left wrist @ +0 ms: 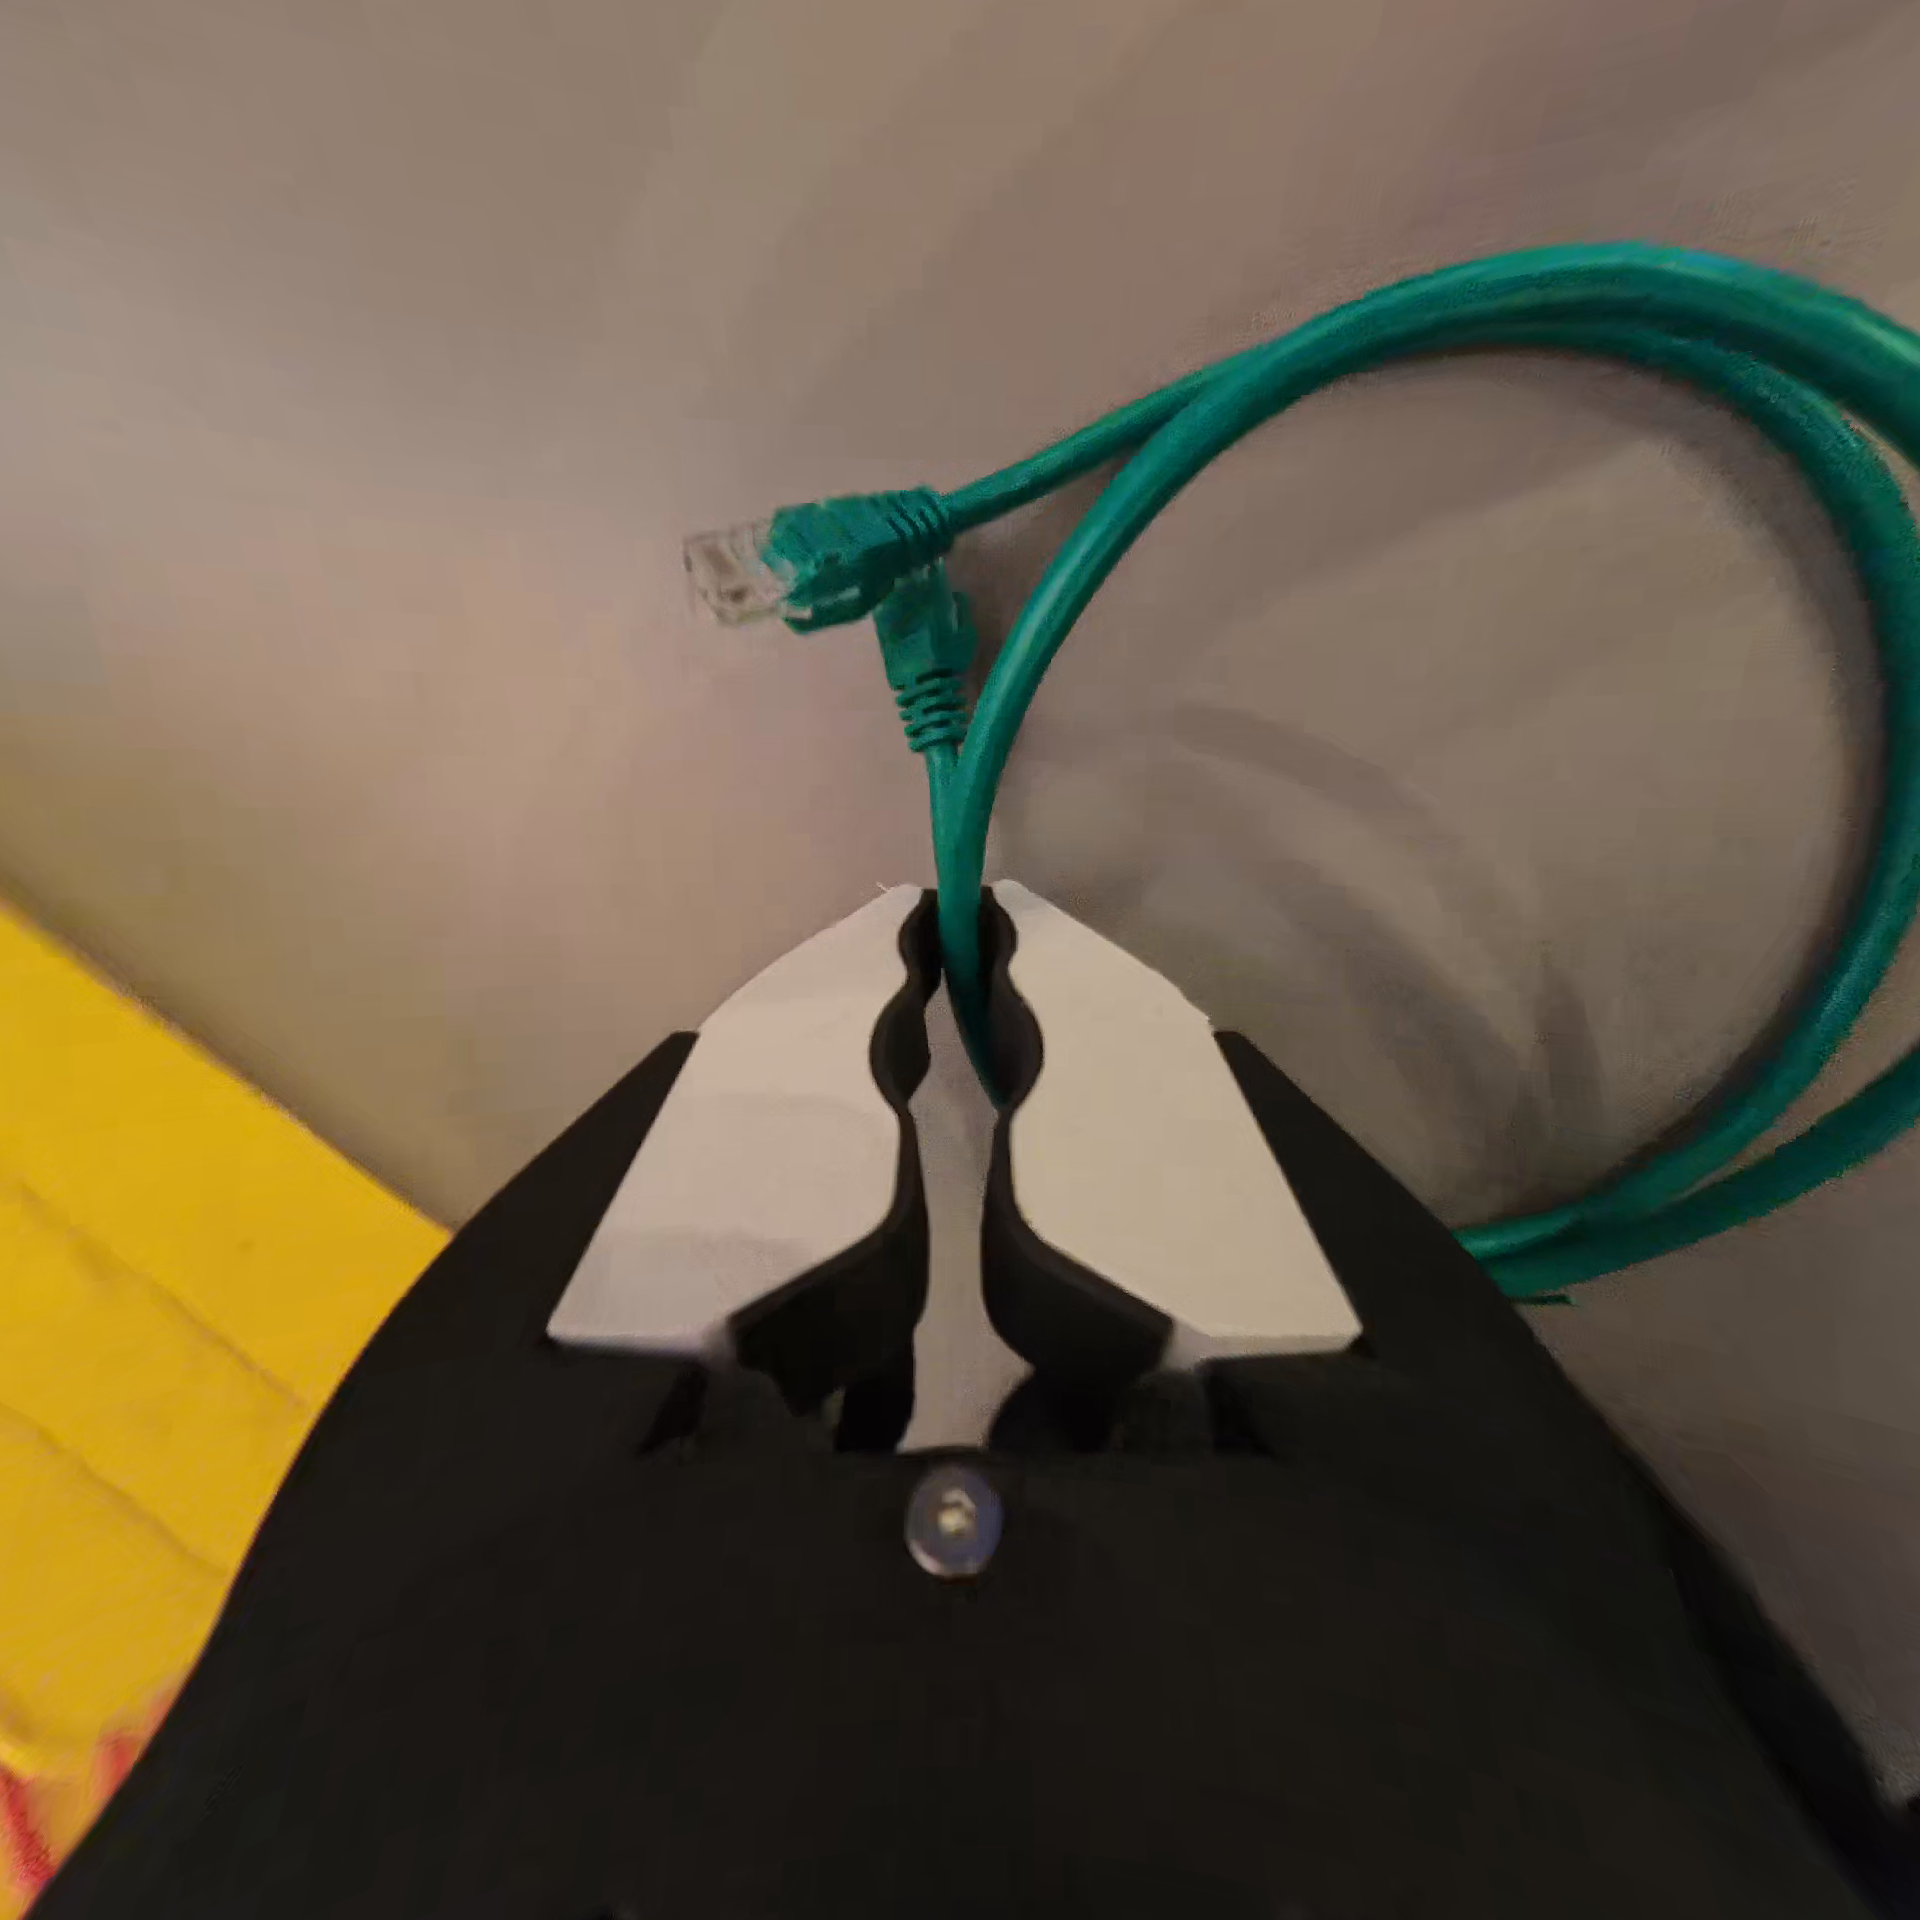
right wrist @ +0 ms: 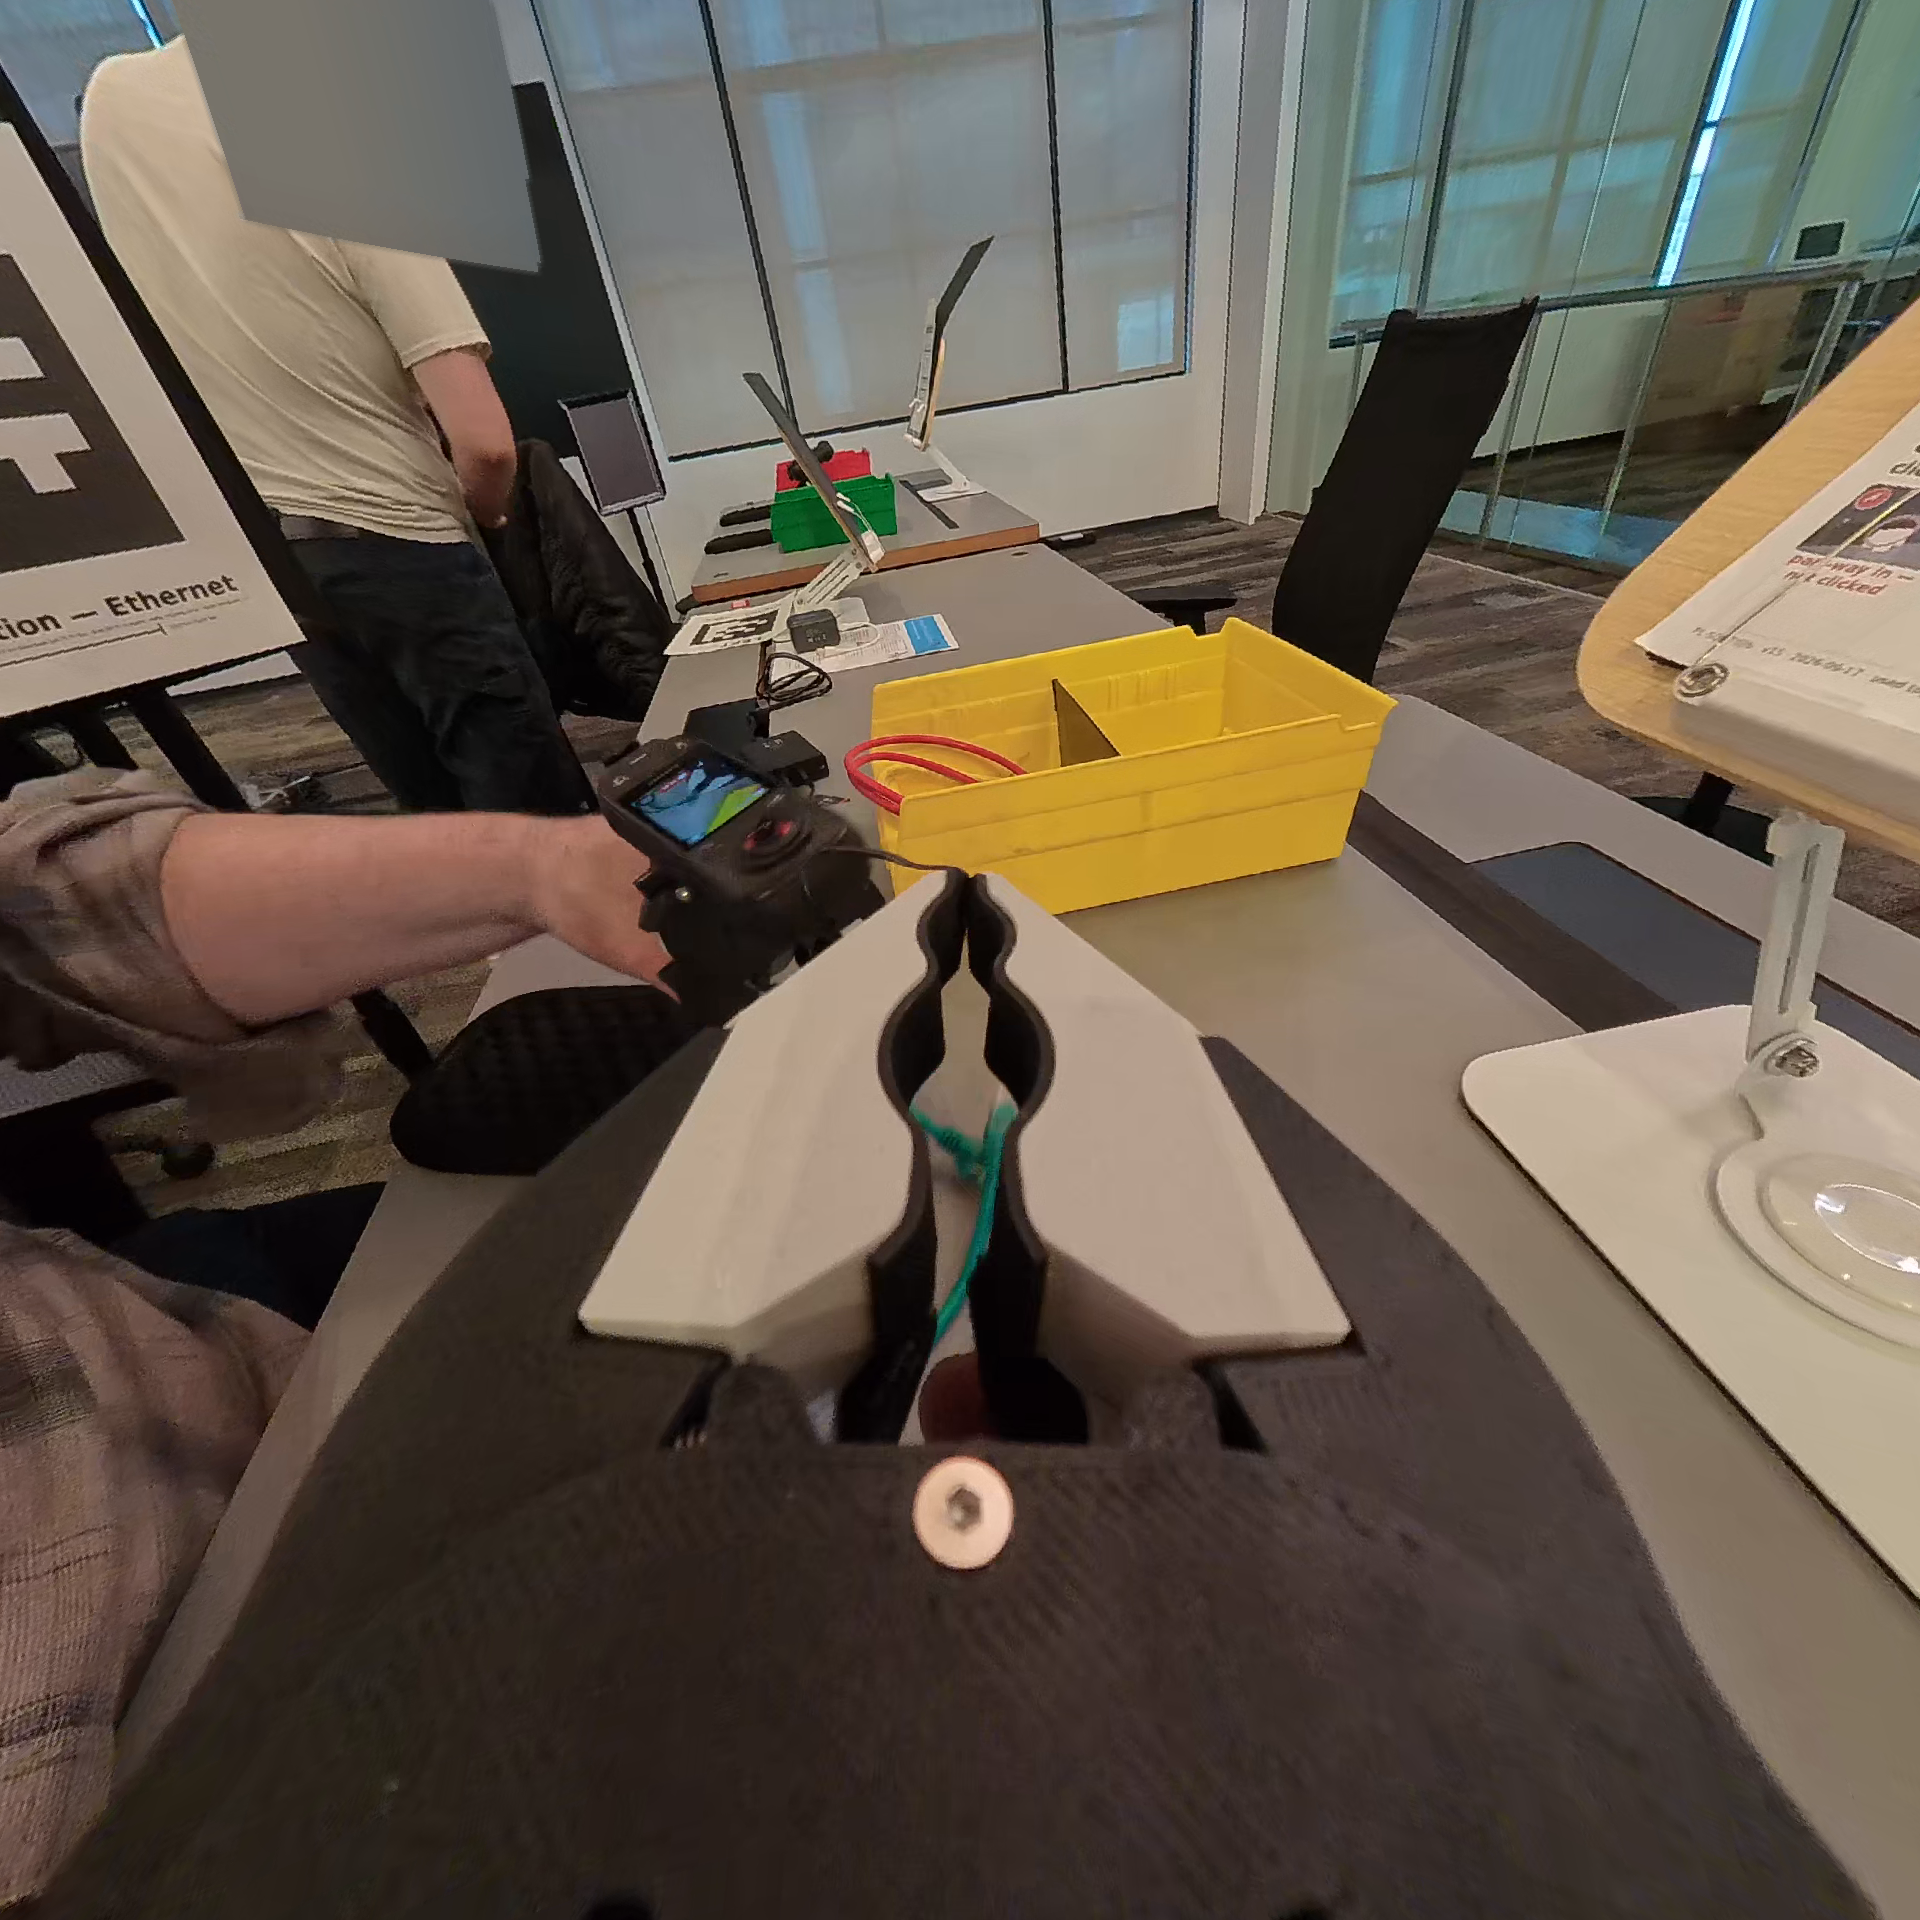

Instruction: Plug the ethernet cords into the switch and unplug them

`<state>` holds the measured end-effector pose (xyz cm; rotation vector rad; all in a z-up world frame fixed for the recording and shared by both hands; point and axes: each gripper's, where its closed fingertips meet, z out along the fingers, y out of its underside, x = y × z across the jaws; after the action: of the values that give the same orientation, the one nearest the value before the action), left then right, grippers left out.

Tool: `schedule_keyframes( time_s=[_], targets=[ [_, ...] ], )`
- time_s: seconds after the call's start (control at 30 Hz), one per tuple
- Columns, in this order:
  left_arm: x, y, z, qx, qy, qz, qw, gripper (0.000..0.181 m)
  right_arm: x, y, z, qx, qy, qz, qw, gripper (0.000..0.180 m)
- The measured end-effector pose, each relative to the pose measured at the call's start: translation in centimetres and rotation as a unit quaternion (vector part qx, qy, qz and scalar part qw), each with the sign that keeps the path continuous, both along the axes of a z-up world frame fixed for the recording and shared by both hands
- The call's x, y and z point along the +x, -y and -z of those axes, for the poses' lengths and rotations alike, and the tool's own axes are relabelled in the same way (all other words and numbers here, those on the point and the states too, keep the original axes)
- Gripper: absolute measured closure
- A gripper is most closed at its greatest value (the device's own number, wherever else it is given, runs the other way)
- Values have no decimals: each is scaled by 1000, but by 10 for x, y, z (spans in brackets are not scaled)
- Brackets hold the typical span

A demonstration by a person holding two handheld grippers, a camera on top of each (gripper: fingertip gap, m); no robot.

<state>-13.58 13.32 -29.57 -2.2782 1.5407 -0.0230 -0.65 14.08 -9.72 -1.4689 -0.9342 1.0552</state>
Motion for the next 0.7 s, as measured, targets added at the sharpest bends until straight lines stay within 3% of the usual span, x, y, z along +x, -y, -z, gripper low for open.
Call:
schedule_keyframes(
  time_s=[0.13, 0.17, 0.23, 0.3, 0.4, 0.47, 0.57, 0.7],
  targets=[
    [31, 15, 1, -40, -45, 162, 985, 175, 11, -4, -5, 0, -9, 11, 1000, 180],
    [35, 14, 5, -53, -54, 165, 983, 175, 13, -5, -6, 0, -10, 14, 1000, 180],
    [39, 10, 12, -66, -59, 163, 983, 173, 15, -6, -6, -1, -12, 16, 1000, 180],
    [38, 8, 7, -75, -38, 144, 986, 153, 17, -6, -6, -1, -14, 18, 1000, 180],
    [38, 15, -9, -130, 58, 104, 984, 140, 19, -6, -3, -9, -18, 14, 1000, 180],
    [34, 17, -16, -176, 125, 75, 974, 141, 20, -6, -1, -14, -23, 11, 1000, 180],
    [34, 22, -22, -291, 229, 23, 929, 143, 19, -7, 0, -20, -28, 4, 999, 180],
    [30, 16, -9, -327, 217, 11, 920, 149, 21, -7, -2, -24, -36, 0, 999, 180]
  ],
)
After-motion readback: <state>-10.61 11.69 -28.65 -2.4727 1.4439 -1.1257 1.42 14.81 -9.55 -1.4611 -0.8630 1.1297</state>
